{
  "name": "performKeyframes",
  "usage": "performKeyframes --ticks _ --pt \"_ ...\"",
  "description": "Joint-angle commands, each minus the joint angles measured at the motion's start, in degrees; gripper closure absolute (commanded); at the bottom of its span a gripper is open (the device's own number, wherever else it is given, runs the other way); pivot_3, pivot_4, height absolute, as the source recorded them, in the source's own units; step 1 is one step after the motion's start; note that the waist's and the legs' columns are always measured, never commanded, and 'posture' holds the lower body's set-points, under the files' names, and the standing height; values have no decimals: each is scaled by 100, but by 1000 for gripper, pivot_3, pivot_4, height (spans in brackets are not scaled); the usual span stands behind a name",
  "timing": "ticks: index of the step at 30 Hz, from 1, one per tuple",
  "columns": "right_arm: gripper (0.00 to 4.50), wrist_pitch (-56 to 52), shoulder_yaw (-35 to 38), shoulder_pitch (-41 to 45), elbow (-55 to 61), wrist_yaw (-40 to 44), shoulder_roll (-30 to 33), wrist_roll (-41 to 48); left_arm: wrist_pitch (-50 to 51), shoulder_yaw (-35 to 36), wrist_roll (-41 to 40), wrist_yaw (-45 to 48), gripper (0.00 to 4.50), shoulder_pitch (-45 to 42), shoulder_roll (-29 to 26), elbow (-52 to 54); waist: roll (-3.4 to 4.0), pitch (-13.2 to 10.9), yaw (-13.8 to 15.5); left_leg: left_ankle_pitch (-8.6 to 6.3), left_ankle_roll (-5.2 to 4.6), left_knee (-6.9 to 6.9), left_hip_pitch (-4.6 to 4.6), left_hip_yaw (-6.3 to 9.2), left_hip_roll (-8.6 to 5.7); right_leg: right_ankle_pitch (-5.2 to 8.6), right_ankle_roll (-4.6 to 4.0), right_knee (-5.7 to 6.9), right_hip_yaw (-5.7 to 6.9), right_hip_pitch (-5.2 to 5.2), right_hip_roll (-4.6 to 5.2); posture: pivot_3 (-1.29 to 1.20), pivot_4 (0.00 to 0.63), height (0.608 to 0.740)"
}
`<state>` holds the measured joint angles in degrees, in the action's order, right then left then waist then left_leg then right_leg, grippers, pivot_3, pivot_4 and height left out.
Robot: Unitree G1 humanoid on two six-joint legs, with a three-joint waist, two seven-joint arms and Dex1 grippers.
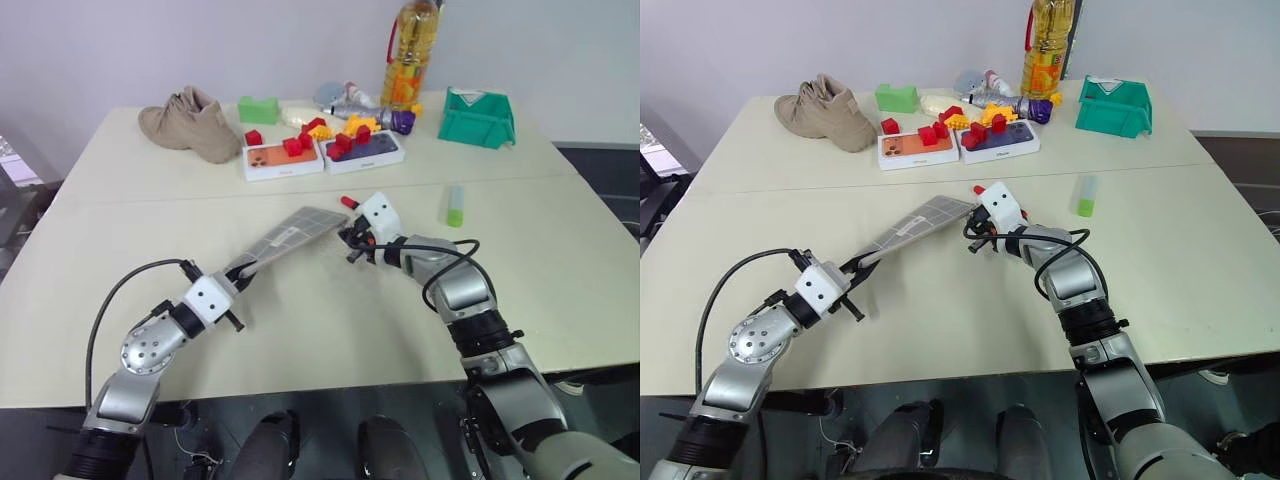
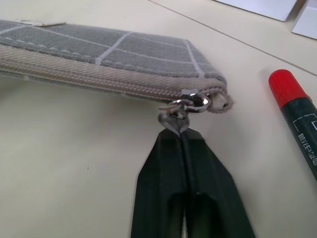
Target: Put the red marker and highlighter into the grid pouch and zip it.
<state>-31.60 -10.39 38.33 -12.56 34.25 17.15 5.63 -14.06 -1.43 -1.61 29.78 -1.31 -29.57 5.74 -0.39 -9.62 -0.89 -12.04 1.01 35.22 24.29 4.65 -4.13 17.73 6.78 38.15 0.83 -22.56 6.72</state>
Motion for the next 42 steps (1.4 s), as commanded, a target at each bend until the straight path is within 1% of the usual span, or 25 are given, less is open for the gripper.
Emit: performKeyframes --ticks 1,8,11,14,17,23,26,29,30,31,32,34,38,42 --pt "4471 147 -279 5 647 247 116 -124 9 -22 98 -59 4500 -9 63 254 0 0 0 0 0 0 0 0 0 0 0 0 0 0 0 0 150 739" --pt "4471 22 -977 -240 1827 784 349 -246 237 -216 363 -177 4500 -107 341 313 0 0 7 0 0 1 0 0 0 0 0 0 0 1 0 0 150 739" --pt "4471 -6 -1301 -270 2228 964 387 -309 373 -304 438 -265 4500 -182 492 333 -1 0 9 0 0 2 0 1 0 0 0 0 1 1 0 0 150 739" --pt "4471 -70 -1578 -277 2680 1209 323 -178 487 -411 573 -393 4500 -271 677 323 -1 0 13 0 0 2 0 2 0 0 0 0 1 1 -1 0 150 739" --pt "4471 -142 -1666 -280 2904 1325 267 -90 565 -438 635 -479 4500 -314 791 321 -2 0 15 0 0 4 0 2 -1 0 0 -1 1 2 0 0 150 739" --pt "4471 -256 -1565 -183 2879 1446 214 10 683 -432 724 -669 4500 -389 927 281 -3 0 19 0 0 7 0 3 -2 0 0 0 2 4 0 0 150 739" --pt "3709 -333 -1315 -192 2850 1613 391 177 701 -387 745 -729 4500 -407 937 287 -3 0 18 0 0 6 0 4 -1 0 0 0 2 3 -1 0 150 739" --pt "2153 -241 -967 -173 2604 1633 742 173 713 -300 733 -755 4500 -394 884 311 -4 0 37 0 0 7 0 4 -1 0 0 0 2 6 0 0 150 739" --pt "1763 -220 -805 -140 2403 1542 871 119 710 -243 702 -764 4500 -371 857 331 -5 -1 42 0 0 8 0 3 -2 0 0 -1 3 6 0 0 150 739" --pt "1087 -199 -647 -103 2189 1462 989 84 709 -186 667 -777 4500 -348 836 353 -7 -2 36 0 0 10 0 4 -3 0 0 -1 3 8 1 0 150 739" --pt "688 -164 -519 -66 1985 1389 1085 54 709 -141 633 -782 4500 -326 814 380 -7 -1 34 0 0 10 0 3 -3 0 0 -1 3 8 1 0 150 739" --pt "688 -84 -263 57 1467 1120 1194 -46 697 -88 578 -755 4500 -286 766 415 -7 -2 27 0 0 9 0 3 -2 0 0 -1 3 7 0 0 150 739" --pt "688 -126 262 495 52 405 1011 -123 693 -36 601 -765 4500 -271 718 357 -7 -2 -5 0 1 3 0 0 0 0 0 0 2 3 -1 0 150 739" --pt "688 305 432 976 -1449 64 848 -240 679 -38 634 -830 4500 -344 740 253 -7 -2 8 1 1 3 0 -1 -1 0 0 -2 2 4 0 0 150 739"
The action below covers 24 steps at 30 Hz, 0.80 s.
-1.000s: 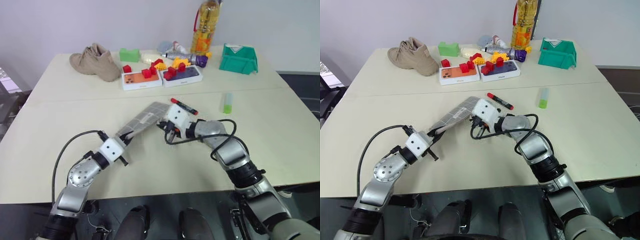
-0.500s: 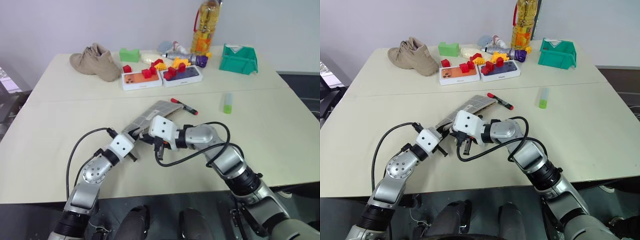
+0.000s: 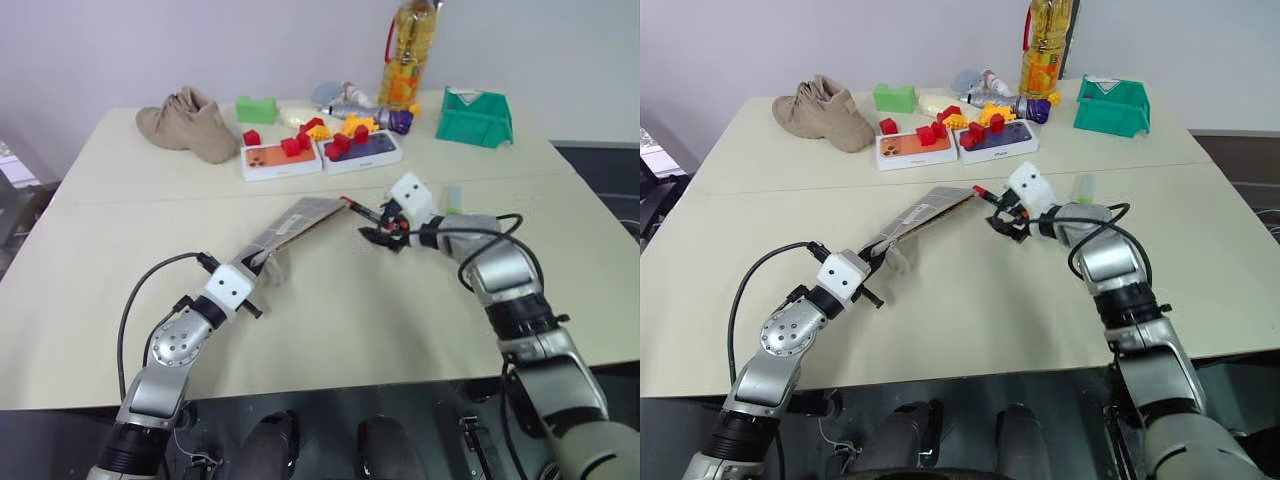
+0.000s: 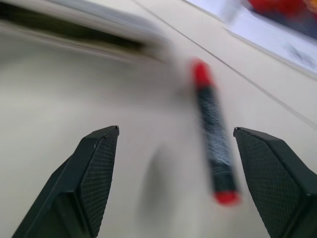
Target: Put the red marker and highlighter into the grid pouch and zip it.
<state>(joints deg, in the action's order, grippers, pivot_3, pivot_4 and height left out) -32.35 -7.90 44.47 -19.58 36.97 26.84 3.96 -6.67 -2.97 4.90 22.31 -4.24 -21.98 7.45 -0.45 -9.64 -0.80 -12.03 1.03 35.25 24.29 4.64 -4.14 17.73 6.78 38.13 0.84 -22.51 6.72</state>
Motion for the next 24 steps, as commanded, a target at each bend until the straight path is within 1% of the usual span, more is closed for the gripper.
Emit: performKeyframes --ticks 1,5,6,8,10,11,13,17,21,24 --pt "688 495 196 463 -1034 -235 -156 -97 -63 107 -11 -89 4500 -65 -13 69 0 0 -2 0 0 0 0 0 0 0 0 0 0 0 0 0 150 739" --pt "688 835 318 831 -2104 -143 -341 -23 -72 64 43 -145 4500 -98 30 37 0 0 -5 0 0 0 1 -2 0 0 0 -1 0 0 0 0 150 739" --pt "922 890 350 885 -2266 -126 -367 -17 -69 63 54 -165 4500 -97 41 41 0 0 -8 0 0 0 1 -2 0 0 0 0 0 1 0 0 150 739" --pt "1575 964 391 923 -2401 -54 -377 -1 -49 68 70 -216 4500 -83 64 68 1 0 -4 0 0 0 1 -2 0 0 0 0 0 0 0 0 150 739" --pt "2610 1014 424 914 -2389 -5 -379 25 -15 83 76 -272 4500 -66 93 90 1 0 2 0 0 1 1 -1 0 0 0 0 0 0 0 0 150 739" --pt "3196 1036 445 894 -2323 22 -377 42 1 94 73 -293 4500 -61 108 98 1 0 0 0 0 1 1 -2 0 0 0 0 0 1 0 0 150 739" --pt "4109 1089 469 831 -2096 37 -335 39 24 115 55 -324 4500 -60 131 105 1 0 -3 0 0 2 1 -1 0 0 0 0 0 0 0 0 150 739" --pt "4115 1127 394 491 -1103 231 -25 -73 70 152 -30 -344 4500 -107 178 112 1 -1 7 0 0 1 3 -1 0 0 0 0 -1 -2 1 0 150 739" --pt "4115 1053 361 -202 385 731 601 -51 101 161 -136 -290 4500 -216 216 62 1 -1 33 -1 -1 6 8 -1 -2 0 1 -2 0 -2 3 0 150 739" --pt "4115 993 386 -591 1070 981 907 30 74 128 -210 -220 4500 -287 223 3 0 -1 14 -1 -2 6 8 -1 -1 0 1 -2 1 -1 3 0 150 739"
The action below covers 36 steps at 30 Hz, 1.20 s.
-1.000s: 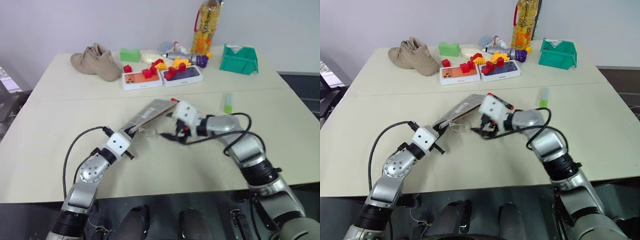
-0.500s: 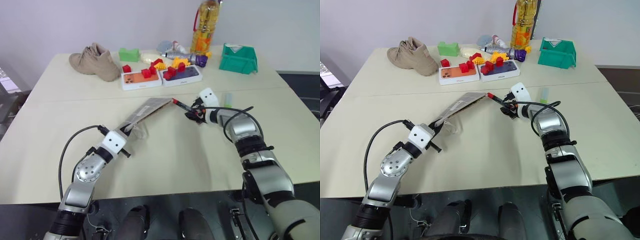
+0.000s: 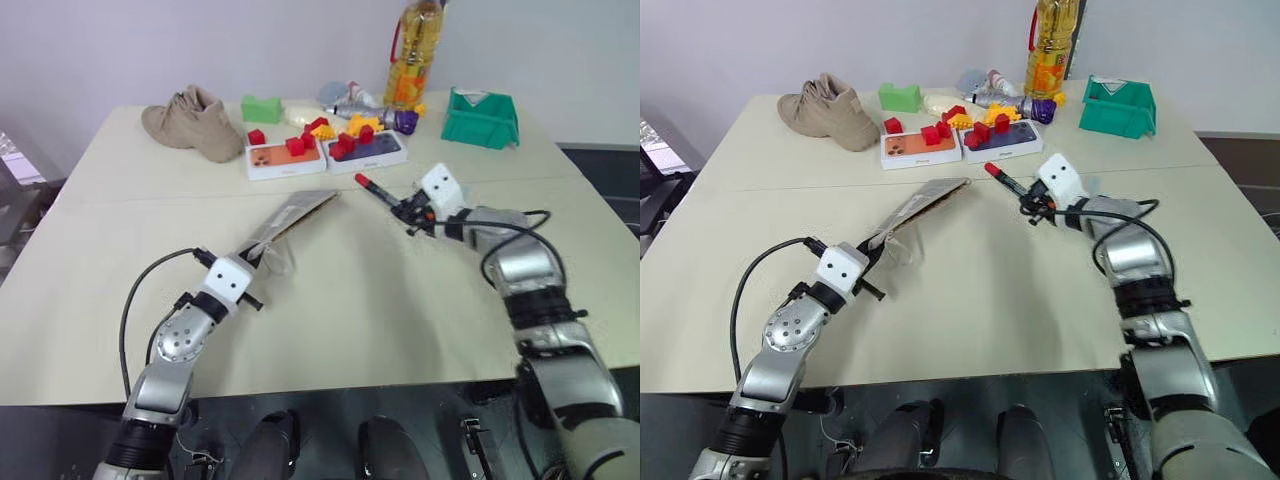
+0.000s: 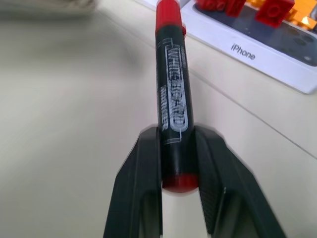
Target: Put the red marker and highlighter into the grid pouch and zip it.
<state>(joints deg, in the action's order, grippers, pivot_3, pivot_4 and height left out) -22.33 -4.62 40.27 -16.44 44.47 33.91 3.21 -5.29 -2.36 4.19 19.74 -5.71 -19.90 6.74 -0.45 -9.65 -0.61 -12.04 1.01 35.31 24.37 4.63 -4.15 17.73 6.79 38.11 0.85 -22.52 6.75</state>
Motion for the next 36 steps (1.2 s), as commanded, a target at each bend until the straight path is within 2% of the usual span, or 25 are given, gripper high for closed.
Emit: performKeyframes --ticks 1,4,8,26,31,36 --pt "4115 -47 68 -276 947 303 274 139 -73 51 -155 59 4500 -169 17 53 0 0 -8 0 0 0 -1 0 1 0 0 0 0 1 -1 0 150 739" --pt "4115 -176 97 -571 1543 488 422 265 -112 -20 -198 152 4500 -301 25 -59 0 0 -25 0 0 0 -1 -1 2 0 0 1 0 0 -2 0 150 739" --pt "4115 -277 73 -674 1774 481 438 244 -151 -44 -208 213 4500 -380 30 -140 -1 -1 -11 0 0 1 -2 0 2 0 0 1 0 1 -2 0 150 739" --pt "4115 50 -165 -565 1498 581 447 35 -194 -101 -171 321 4500 -265 0 -16 -3 -1 1 0 0 8 -1 1 1 0 0 0 1 5 -1 0 150 739" --pt "4115 310 -317 -554 1606 677 544 -186 -279 -155 -227 523 4500 -242 -60 61 -3 -2 -1 0 0 8 -1 1 1 0 0 0 1 5 -1 0 150 739" --pt "4115 1106 -703 -587 1801 972 907 -641 -421 -294 -336 1029 4500 -177 -270 132 -2 -2 1 0 0 8 -1 1 1 0 0 0 1 5 -1 0 150 739"
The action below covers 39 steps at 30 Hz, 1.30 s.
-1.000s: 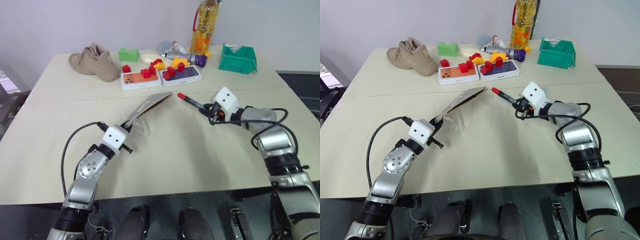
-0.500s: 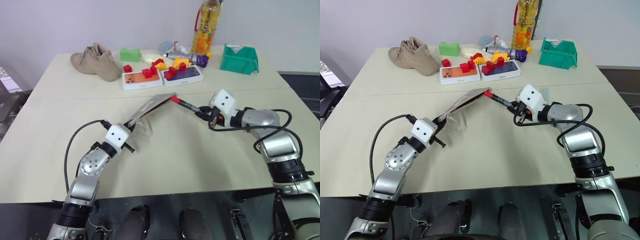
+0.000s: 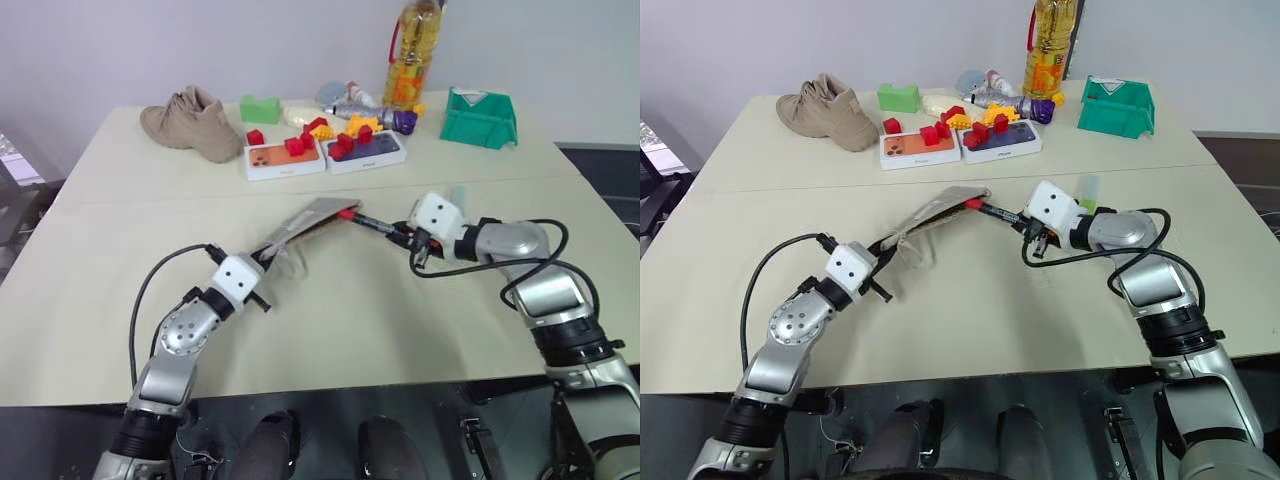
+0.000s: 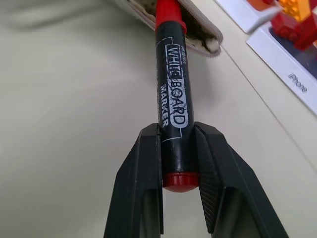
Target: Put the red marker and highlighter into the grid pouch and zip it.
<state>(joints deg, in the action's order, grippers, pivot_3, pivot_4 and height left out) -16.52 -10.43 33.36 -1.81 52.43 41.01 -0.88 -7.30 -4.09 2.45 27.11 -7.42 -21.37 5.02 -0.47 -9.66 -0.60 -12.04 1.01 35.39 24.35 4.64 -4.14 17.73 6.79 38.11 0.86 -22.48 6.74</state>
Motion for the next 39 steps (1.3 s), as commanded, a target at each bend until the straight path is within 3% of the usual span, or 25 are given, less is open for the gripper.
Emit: performKeyframes --ticks 1,6,11,19,23,26,29,35,39 --pt "4115 709 -218 120 365 260 265 -317 -254 -181 -203 450 4500 12 -191 321 0 0 -1 0 0 0 0 0 0 0 0 -1 0 0 0 0 150 739" --pt "4115 1621 -705 262 542 627 288 -648 -378 -471 -415 1107 4500 3 -430 339 0 0 -11 0 0 -1 -1 0 2 0 0 -1 0 0 -1 0 150 739" --pt "4115 1738 -794 352 548 830 186 -630 -382 -488 -471 1262 4500 -43 -454 309 0 0 -1 0 0 0 -1 1 1 0 0 -1 0 1 -1 0 150 739" --pt "144 841 -37 69 609 776 235 -10 -336 -399 -302 1007 4500 26 -412 254 -1 0 14 0 0 4 0 3 1 0 0 -1 0 3 0 0 150 739" --pt "144 -3 807 -149 420 496 216 598 -264 -376 -208 722 4500 41 -296 210 -1 0 15 -1 -2 8 -1 4 0 0 0 -2 2 10 2 0 150 739" --pt "144 -328 1271 47 -438 -251 54 575 -200 -370 -161 533 4500 24 -182 168 -1 0 11 -1 -2 10 -5 4 1 0 0 0 2 13 1 0 150 739" --pt "60 -1310 1758 563 -1760 -1356 -288 592 -122 -368 -92 313 4500 -75 -17 67 -1 0 -3 -1 -1 11 -11 1 1 0 -1 2 1 18 0 0 150 739" --pt "60 -1192 2154 1300 -3366 -3026 -886 436 -85 -427 -14 160 4500 -195 136 -35 1 0 -19 0 -1 6 -7 -6 1 0 0 1 -3 10 0 0 150 739" --pt "60 -993 2263 1750 -4352 -3431 -1103 534 -92 -466 13 127 4500 -241 191 -56 1 0 -23 1 -1 7 -7 -8 1 0 0 2 -3 10 0 0 150 739"
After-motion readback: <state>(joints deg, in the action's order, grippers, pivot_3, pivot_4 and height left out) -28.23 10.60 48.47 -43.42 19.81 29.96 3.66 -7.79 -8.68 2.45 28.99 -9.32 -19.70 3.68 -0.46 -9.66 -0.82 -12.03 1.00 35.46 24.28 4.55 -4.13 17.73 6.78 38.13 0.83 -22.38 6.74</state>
